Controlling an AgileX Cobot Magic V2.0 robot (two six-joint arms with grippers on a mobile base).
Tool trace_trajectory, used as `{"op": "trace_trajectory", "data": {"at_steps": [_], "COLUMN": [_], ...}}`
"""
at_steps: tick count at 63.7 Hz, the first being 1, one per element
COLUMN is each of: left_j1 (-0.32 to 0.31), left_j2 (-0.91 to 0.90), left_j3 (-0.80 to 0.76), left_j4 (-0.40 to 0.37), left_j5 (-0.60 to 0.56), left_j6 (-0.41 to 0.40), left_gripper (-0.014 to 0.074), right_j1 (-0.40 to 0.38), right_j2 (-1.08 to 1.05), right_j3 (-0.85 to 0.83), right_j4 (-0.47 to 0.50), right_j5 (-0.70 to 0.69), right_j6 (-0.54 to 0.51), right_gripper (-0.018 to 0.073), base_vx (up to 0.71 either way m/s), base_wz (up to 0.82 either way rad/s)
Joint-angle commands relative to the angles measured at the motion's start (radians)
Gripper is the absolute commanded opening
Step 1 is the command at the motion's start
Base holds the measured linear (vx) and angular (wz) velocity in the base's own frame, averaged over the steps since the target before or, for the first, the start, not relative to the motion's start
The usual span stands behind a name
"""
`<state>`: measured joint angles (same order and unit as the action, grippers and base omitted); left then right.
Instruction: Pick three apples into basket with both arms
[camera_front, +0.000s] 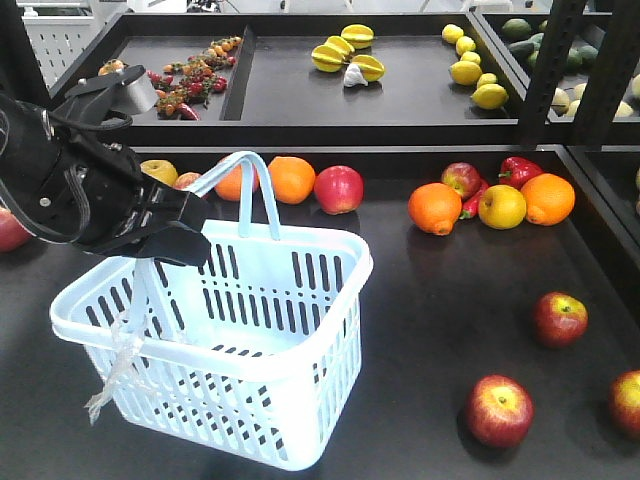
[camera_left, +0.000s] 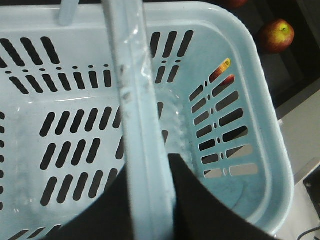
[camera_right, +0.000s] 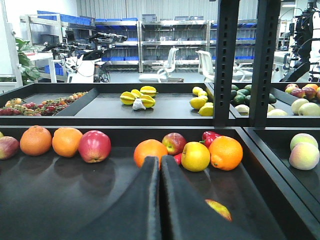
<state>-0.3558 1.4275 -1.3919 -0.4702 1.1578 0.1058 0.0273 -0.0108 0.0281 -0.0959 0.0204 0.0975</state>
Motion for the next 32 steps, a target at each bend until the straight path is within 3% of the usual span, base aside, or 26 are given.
{"op": "trace_trajectory", "data": {"at_steps": [1, 32], "left_j1": [-0.005, -0.005], "left_j2": [-0.036, -0.036], "left_j3": [-0.023, -0.023], "left_j4": [-0.045, -0.045], "left_j5": [-0.043, -0.043], "left_j6": [-0.007, -0.007], "left_gripper": [-0.0008, -0.0008], "right_j1": [-0.005, -0.005], "right_j2": [-0.011, -0.011], "right_j3": [0.015, 0.015], "right_j4": [-0.006, -0.006], "right_j5": [-0.070, -0.070], "right_j6": [-0.002, -0.002], "right_gripper": [-0.0004, -0.0004], "base_vx": [0.05, 0.04], "base_wz": [-0.01, 0.00]}}
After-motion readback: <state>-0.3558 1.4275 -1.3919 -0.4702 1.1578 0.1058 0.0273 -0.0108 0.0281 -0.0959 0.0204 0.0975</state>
